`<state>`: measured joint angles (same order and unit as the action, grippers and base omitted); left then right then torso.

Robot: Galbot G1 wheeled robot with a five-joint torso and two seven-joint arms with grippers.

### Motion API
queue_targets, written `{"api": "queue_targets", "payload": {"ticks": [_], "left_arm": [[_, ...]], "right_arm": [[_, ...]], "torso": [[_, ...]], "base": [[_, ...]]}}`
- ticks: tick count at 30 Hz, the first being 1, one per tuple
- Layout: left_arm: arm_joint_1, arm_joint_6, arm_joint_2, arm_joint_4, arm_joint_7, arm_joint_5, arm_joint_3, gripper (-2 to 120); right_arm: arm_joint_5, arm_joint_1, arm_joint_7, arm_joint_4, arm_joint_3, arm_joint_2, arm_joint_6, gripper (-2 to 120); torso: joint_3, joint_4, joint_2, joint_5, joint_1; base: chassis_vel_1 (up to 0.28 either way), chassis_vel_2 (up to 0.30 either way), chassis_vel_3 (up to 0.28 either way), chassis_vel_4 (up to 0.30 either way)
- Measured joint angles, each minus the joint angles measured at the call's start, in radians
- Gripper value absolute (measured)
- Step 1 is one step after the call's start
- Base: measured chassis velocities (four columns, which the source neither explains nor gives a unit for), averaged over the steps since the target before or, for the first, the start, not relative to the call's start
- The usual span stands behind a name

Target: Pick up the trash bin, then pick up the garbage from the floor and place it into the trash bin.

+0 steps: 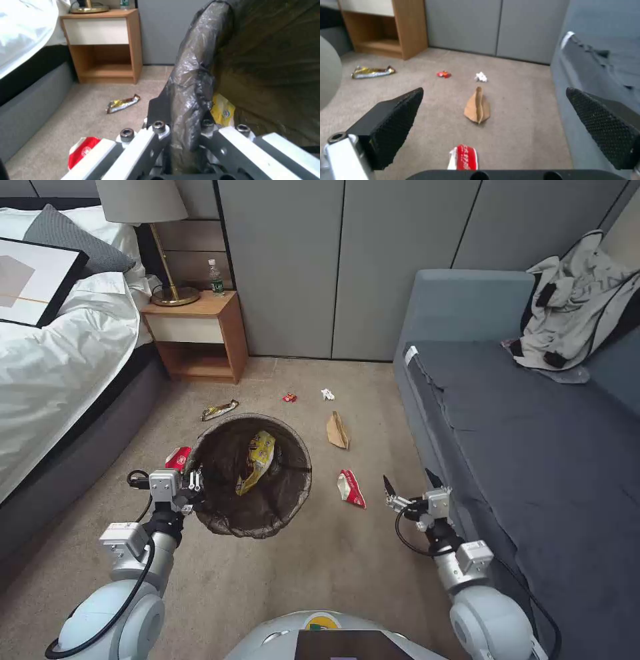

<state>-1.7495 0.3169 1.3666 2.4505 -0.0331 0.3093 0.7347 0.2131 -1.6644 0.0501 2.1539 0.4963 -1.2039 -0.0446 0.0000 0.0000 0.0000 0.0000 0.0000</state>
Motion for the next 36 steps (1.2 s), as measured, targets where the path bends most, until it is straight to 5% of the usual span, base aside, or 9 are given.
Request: {"api": "queue_targets", "payload": {"ticks": [8,18,36], "left_arm": [[0.010,0.035,0.005,0.019,-0.011,0.009,0.018,2],[0.011,0.050,-0.001,0.032,-0.017,0.032,0.037,2],[0.029,0.088,-0.028,0.039,-0.024,0.061,0.031,2]], "right_arm": [[0.140,0.209,0.067,-0.115,-0.150,0.092,-0.108,100],[0.316,0.335,0.019,-0.249,-0.228,0.135,-0.216,100],[0.357,0.596,-0.008,-0.625,-0.399,0.062,-0.245,100]], "torso": [[0.000,0.0002,0.000,0.0000,0.000],[0.000,-0.0001,0.000,-0.0001,0.000],[0.000,0.0000,0.000,-0.0003,0.000]], "base": [[0.000,0.000,0.000,0.000],[0.000,0.000,0.000,0.000],[0.000,0.000,0.000,0.000]]}}
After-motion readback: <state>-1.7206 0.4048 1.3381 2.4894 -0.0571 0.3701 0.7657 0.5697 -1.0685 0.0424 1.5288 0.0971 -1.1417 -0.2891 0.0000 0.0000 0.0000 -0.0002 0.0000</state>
